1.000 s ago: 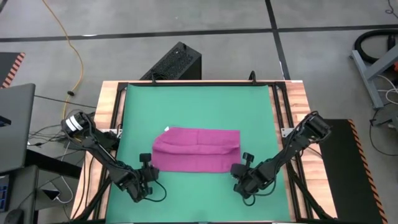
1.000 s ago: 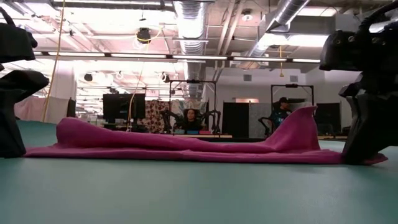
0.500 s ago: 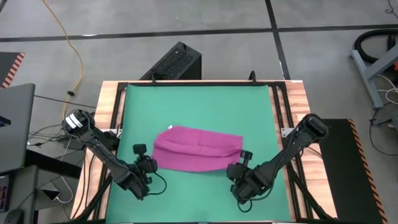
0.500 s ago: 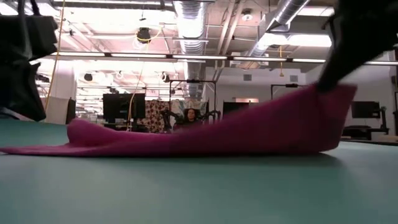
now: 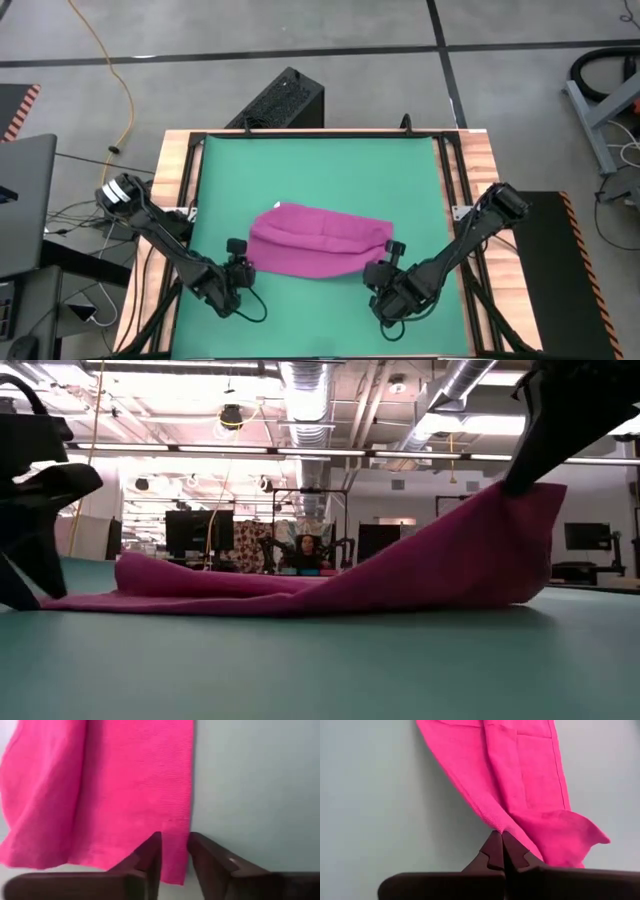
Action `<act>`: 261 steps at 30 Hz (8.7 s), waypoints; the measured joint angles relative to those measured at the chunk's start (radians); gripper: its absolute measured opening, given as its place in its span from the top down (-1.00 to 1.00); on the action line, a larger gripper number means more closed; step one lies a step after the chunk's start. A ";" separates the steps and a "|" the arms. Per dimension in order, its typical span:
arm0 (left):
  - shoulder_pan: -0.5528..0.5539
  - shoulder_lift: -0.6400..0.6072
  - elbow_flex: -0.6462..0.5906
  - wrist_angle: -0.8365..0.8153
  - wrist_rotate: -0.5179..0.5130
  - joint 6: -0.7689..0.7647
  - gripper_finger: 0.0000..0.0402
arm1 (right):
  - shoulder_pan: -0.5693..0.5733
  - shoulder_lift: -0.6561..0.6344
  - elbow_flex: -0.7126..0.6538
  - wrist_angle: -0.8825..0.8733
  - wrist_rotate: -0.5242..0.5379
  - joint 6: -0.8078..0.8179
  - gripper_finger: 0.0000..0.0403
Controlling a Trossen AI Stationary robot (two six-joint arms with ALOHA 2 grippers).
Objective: Roll towel into tight, uniform cylinder
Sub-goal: Fold the pink towel, then roll the pink towel
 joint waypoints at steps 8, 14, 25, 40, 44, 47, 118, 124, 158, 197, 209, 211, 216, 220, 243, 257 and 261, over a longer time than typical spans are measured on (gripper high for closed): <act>0.001 -0.002 -0.021 -0.023 0.002 0.003 0.17 | 0.000 0.000 0.000 0.002 -0.003 0.000 1.00; 0.020 -0.005 -0.058 -0.010 0.024 -0.074 0.39 | 0.004 0.000 0.000 0.003 -0.003 0.001 0.99; 0.036 -0.011 0.017 -0.152 0.010 -0.188 1.00 | 0.005 0.000 0.003 -0.008 0.005 0.004 0.99; 0.064 -0.052 0.503 -1.041 -0.270 -0.284 1.00 | -0.019 -0.001 0.216 -0.468 0.258 0.076 1.00; 0.117 -0.077 0.548 -1.072 -0.363 -0.159 1.00 | -0.056 -0.002 0.266 -0.585 0.299 0.081 1.00; 0.204 -0.101 0.552 -1.080 -0.388 -0.082 1.00 | -0.099 -0.008 0.278 -0.586 0.259 -0.020 1.00; 0.506 -0.308 0.025 0.034 -0.175 0.212 1.00 | -0.197 -0.018 -0.070 0.665 -0.295 -0.543 0.99; 0.525 -0.303 0.025 0.030 -0.185 0.215 1.00 | -0.303 -0.017 -0.070 0.739 -0.489 -0.608 0.81; 0.909 -0.200 -0.207 0.488 -0.001 0.131 1.00 | -0.302 -0.017 -0.071 0.643 -0.258 -0.683 0.59; 0.641 -0.475 0.025 0.270 -0.144 0.294 1.00 | -0.807 -0.019 -0.229 1.084 -0.427 -0.996 0.95; 0.585 -0.477 0.025 0.208 -0.212 0.220 1.00 | -0.957 0.215 -0.029 0.956 -0.473 -0.861 0.99; 0.583 -0.477 0.024 0.184 -0.211 0.205 1.00 | -0.970 0.242 0.034 0.850 -0.473 -0.835 0.99; 0.582 -0.470 0.024 0.141 -0.212 0.181 1.00 | -0.992 0.298 0.135 0.701 -0.508 -0.871 0.99; 0.582 -0.471 0.024 0.126 -0.213 0.167 1.00 | -1.013 0.312 0.180 0.672 -0.593 -0.882 1.00; 0.582 -0.471 0.024 0.106 -0.213 0.166 1.00 | -1.069 0.382 0.246 0.408 -0.555 -0.845 1.00; 0.579 -0.471 0.006 0.109 -0.191 0.211 1.00 | -1.038 0.338 0.241 0.216 -0.367 -0.764 0.93; 0.579 -0.471 -0.055 0.135 -0.131 0.270 1.00 | -0.994 0.239 0.241 0.225 -0.372 -0.782 0.78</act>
